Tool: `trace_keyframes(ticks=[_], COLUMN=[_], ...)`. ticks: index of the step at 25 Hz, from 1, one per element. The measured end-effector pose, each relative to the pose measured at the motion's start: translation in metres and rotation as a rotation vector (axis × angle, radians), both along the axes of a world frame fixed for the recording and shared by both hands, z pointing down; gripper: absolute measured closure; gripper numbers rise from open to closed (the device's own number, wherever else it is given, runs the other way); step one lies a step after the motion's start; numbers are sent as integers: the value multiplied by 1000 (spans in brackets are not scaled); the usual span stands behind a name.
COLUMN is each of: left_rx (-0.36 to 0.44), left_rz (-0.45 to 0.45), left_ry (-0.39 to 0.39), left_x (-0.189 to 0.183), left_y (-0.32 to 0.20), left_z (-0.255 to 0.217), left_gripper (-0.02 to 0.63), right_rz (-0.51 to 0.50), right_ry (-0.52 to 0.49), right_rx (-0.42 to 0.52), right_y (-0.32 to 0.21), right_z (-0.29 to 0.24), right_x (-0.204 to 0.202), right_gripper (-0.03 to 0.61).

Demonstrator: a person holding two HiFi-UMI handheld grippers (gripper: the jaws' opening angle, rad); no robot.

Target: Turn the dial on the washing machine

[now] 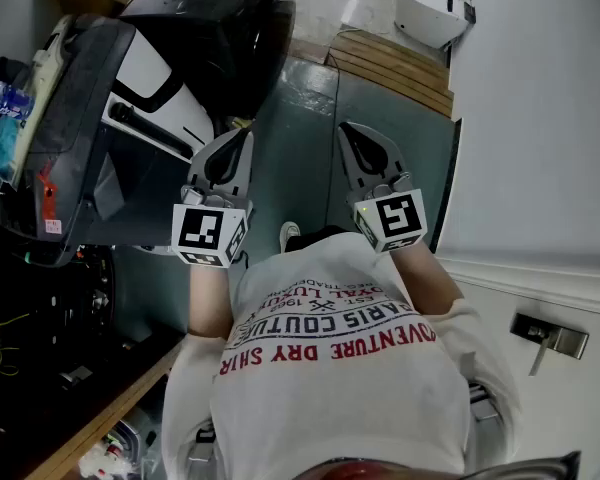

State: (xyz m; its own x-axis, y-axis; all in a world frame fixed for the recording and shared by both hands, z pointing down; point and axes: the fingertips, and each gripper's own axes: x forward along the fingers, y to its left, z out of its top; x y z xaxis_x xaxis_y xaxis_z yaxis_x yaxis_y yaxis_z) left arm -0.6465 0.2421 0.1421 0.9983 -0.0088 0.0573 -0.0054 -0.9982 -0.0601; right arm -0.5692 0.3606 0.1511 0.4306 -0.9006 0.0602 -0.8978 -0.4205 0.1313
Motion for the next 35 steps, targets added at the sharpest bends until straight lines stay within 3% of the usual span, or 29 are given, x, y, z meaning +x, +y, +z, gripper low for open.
trace_keyframes(ticks=[18, 19, 20, 21, 24, 29, 35], left_rx=[-30, -35, -40, -43, -39, -36, -38], left_rz=[-16, -21, -26, -26, -4, -4, -42], left_ry=[-15, -18, -22, -27, -48, -73, -80], left_x=[9, 10, 11, 14, 25, 61, 158], left_y=[16, 18, 19, 22, 34, 34, 25], left_z=[8, 9, 10, 12, 16, 24, 35], left_gripper=[597, 597, 597, 598, 597, 597, 597], right_rz=[-25, -31, -38, -41, -33, -29, -73], right_ry=[-68, -67, -71, -78, -90, -105, -153], right_rx=[26, 23, 16, 10, 12, 31, 30], right_y=[16, 17, 19, 21, 28, 27, 15], right_z=[6, 6, 6, 7, 8, 15, 36], right_x=[9, 11, 15, 20, 38, 74, 169], right_gripper=[560, 524, 396, 327, 322, 322, 322])
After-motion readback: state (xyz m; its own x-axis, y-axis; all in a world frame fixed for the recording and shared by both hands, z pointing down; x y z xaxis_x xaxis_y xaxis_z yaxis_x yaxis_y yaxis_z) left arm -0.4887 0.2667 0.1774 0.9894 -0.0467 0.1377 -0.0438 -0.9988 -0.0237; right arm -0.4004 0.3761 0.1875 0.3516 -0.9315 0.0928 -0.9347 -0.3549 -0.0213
